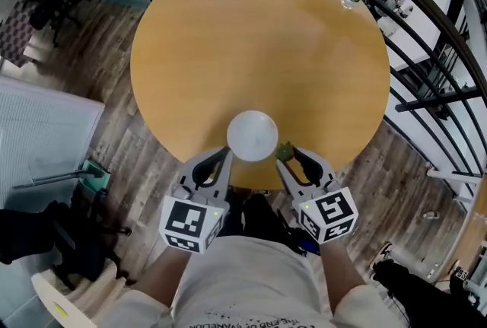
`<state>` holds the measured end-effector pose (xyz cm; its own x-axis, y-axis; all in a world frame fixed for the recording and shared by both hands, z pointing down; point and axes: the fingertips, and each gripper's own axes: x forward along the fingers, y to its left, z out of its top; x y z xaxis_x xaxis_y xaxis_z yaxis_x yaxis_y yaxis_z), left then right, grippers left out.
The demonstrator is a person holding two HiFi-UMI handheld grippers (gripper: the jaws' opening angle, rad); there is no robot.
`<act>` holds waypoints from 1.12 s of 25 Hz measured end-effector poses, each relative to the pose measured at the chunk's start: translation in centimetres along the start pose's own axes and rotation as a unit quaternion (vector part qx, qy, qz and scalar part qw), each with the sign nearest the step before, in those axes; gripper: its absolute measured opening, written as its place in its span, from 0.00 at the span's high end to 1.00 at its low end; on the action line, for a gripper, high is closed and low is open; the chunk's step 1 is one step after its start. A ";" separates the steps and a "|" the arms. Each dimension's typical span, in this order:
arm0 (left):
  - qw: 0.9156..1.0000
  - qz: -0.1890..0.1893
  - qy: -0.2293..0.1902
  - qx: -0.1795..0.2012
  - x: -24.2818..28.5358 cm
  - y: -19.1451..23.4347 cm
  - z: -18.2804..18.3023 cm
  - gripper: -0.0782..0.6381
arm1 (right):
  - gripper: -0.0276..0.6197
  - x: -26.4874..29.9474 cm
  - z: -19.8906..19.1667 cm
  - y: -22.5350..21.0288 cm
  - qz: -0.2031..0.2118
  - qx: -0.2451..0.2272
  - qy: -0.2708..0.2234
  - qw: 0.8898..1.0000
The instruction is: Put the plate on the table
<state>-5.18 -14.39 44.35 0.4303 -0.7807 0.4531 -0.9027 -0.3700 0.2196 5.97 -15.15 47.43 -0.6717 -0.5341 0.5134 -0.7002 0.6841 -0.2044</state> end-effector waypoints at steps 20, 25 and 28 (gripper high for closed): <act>0.999 0.001 0.036 -0.031 4.5 2.7 -3.3 0.86 | 0.72 5.9 -2.7 -2.6 0.007 0.010 0.036 0.999; 0.999 0.003 0.039 -0.038 5.4 2.9 -4.0 0.86 | 0.72 7.1 -3.6 -3.0 0.011 0.012 0.045 0.999; 0.998 0.006 0.041 -0.041 5.8 3.6 -4.4 0.86 | 0.72 8.3 -4.5 -3.0 0.010 0.001 0.057 0.998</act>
<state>-5.97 -17.99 51.60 0.4210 -0.7402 0.5242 -0.9060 -0.3152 0.2826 3.57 -19.41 56.02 -0.6534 -0.4614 0.6002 -0.6881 0.6924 -0.2169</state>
